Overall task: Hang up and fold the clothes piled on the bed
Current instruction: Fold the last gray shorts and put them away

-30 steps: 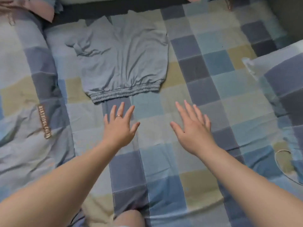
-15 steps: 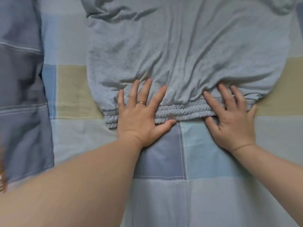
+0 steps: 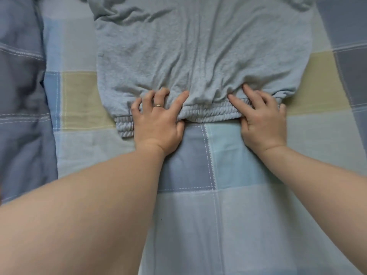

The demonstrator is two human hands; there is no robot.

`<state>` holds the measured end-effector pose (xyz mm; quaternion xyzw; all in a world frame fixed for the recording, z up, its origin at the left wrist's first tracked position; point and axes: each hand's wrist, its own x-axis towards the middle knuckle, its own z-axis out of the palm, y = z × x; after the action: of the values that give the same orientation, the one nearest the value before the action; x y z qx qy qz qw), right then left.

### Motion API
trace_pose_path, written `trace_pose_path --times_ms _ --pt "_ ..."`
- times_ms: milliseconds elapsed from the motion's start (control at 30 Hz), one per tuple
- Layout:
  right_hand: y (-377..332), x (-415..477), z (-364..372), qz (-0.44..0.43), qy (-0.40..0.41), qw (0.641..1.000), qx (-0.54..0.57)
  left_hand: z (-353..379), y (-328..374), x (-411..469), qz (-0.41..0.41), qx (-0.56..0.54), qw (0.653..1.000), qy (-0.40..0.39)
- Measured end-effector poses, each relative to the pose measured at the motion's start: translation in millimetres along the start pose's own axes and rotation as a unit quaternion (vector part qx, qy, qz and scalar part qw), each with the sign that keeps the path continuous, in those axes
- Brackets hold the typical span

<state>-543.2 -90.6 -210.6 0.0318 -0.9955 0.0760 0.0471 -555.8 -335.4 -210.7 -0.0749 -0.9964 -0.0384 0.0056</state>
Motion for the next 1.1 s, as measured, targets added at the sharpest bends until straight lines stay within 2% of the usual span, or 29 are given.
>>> trace_pose_path --times_ms 100,200,300,400,567,733,867,1000,1067,1100 --pt "-8 -7 -5 0.055 -0.026 0.998 0.017 -5 10 -7 -0.006 0.006 1.000 -0.003" --pt "-3 -41 -27 0.032 -0.110 0.993 -0.001 -10 23 -51 0.007 0.011 0.999 -0.029" --pt "7 -111 -53 0.019 -0.170 0.985 -0.036 -14 48 -126 0.022 -0.001 0.998 -0.055" --pt "14 -198 -76 0.029 -0.196 0.979 -0.043 -23 83 -208 0.031 -0.020 0.994 -0.099" --pt "17 -331 -110 0.099 -0.261 0.960 0.001 -51 139 -345 0.002 -0.016 0.976 -0.218" --pt "18 -446 -147 0.151 -0.335 0.930 0.021 -84 192 -452 -0.023 -0.040 0.928 -0.370" --pt "20 -506 -174 0.168 -0.415 0.894 0.028 -111 207 -498 0.021 -0.019 0.878 -0.478" --pt "20 -508 -194 0.217 -0.473 0.854 0.023 -125 203 -491 0.090 -0.040 0.827 -0.553" --pt "19 -489 -200 0.233 -0.449 0.863 -0.003 -128 193 -466 0.101 -0.056 0.820 -0.561" --pt "17 -477 -202 0.235 -0.430 0.872 -0.009 -129 186 -450 0.100 -0.062 0.831 -0.543"
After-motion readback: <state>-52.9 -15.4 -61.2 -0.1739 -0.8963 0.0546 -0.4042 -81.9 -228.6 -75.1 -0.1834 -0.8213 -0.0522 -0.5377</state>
